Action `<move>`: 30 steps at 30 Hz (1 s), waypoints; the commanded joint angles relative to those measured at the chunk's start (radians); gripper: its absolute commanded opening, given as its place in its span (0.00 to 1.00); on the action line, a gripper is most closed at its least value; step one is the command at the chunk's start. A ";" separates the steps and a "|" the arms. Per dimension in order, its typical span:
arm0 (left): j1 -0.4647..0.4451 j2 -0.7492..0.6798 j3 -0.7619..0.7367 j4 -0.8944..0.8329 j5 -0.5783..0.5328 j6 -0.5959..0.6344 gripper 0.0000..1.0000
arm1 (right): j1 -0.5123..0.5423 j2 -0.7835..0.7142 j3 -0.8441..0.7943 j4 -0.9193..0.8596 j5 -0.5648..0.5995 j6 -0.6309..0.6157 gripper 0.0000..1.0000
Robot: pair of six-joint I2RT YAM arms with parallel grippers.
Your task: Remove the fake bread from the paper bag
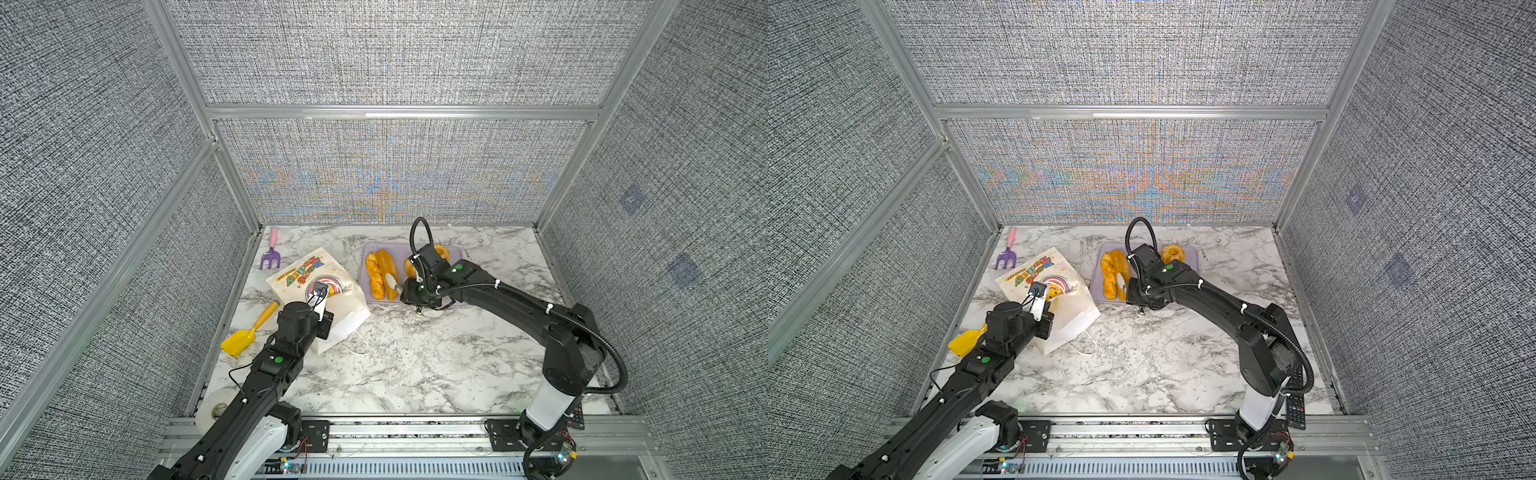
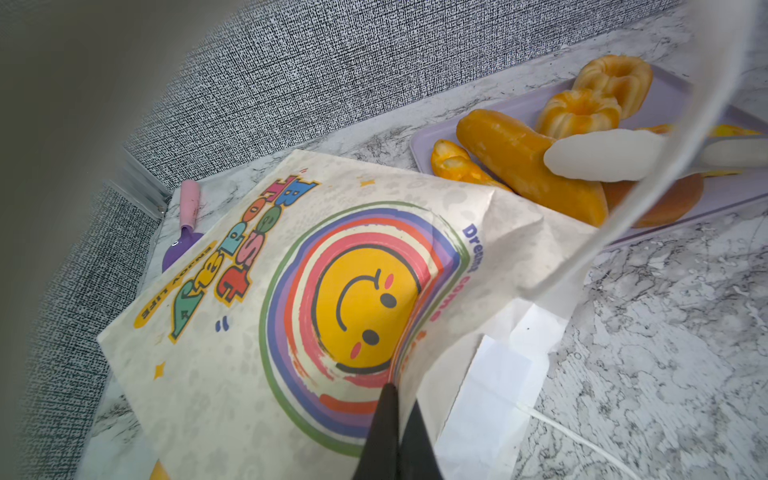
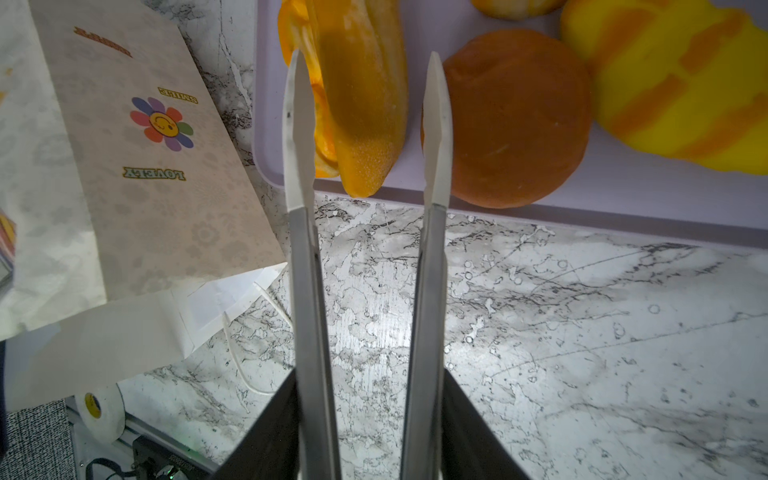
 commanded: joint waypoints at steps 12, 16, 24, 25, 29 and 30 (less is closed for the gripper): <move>0.001 0.002 -0.001 -0.014 0.012 -0.007 0.00 | -0.058 -0.038 0.023 0.051 -0.123 -0.082 0.17; 0.001 0.003 -0.001 -0.014 0.013 -0.007 0.00 | -0.068 0.019 0.049 0.051 -0.160 -0.089 0.08; 0.001 0.007 0.001 -0.014 0.012 -0.007 0.00 | -0.029 0.083 0.071 0.086 -0.184 -0.066 0.00; 0.000 0.008 0.000 -0.015 0.012 -0.007 0.00 | -0.026 0.092 0.068 0.086 -0.180 -0.062 0.00; 0.001 0.008 0.001 -0.014 0.011 -0.007 0.00 | -0.019 0.126 0.056 0.082 -0.156 -0.048 0.00; 0.001 0.008 0.001 -0.015 0.011 -0.007 0.00 | -0.019 0.133 0.052 0.079 -0.146 -0.047 0.00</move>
